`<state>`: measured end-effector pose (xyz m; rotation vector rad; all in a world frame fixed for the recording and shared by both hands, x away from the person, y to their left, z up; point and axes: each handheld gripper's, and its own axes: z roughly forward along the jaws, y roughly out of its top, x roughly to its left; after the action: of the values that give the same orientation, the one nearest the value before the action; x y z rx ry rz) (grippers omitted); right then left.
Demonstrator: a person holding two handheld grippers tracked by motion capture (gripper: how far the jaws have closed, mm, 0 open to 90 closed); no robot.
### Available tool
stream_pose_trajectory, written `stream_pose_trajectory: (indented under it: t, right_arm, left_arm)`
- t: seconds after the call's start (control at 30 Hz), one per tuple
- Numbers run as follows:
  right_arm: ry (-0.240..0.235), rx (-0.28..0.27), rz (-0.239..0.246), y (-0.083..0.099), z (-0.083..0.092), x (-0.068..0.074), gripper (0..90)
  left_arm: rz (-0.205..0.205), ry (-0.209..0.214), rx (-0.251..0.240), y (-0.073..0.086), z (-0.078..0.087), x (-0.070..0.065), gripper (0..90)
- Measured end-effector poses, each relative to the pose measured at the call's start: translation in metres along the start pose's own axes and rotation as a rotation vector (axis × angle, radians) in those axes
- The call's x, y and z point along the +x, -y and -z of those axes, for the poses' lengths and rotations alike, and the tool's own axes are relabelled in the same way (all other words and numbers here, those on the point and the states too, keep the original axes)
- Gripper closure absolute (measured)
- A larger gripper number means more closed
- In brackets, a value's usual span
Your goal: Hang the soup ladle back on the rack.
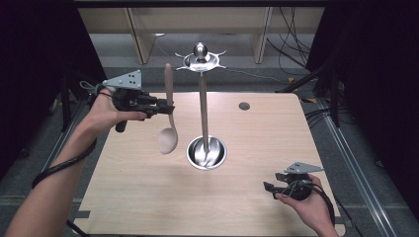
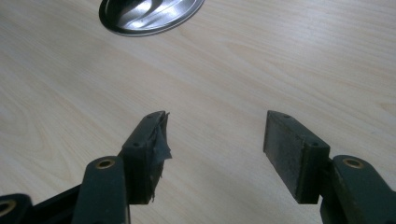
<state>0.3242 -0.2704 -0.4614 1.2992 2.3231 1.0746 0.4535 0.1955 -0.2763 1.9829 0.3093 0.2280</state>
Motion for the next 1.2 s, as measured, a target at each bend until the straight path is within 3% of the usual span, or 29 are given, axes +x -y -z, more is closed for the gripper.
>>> stream_pose_trajectory:
  t: [0.53,0.57,1.2]
  right_arm:
    - [0.001,0.000,0.001,0.000,0.000,0.000,40.3]
    - [-0.021,-0.004,-0.006,0.000,-0.001,0.000,40.3]
    - [-0.005,0.009,-0.009,0.000,0.000,0.000,40.4]
  left_arm:
    - [0.007,0.007,0.015,-0.004,-0.006,0.004,75.6]
    - [0.011,0.007,0.014,-0.004,-0.006,0.004,75.6]
    - [0.013,0.021,0.035,-0.006,-0.010,0.006,75.6]
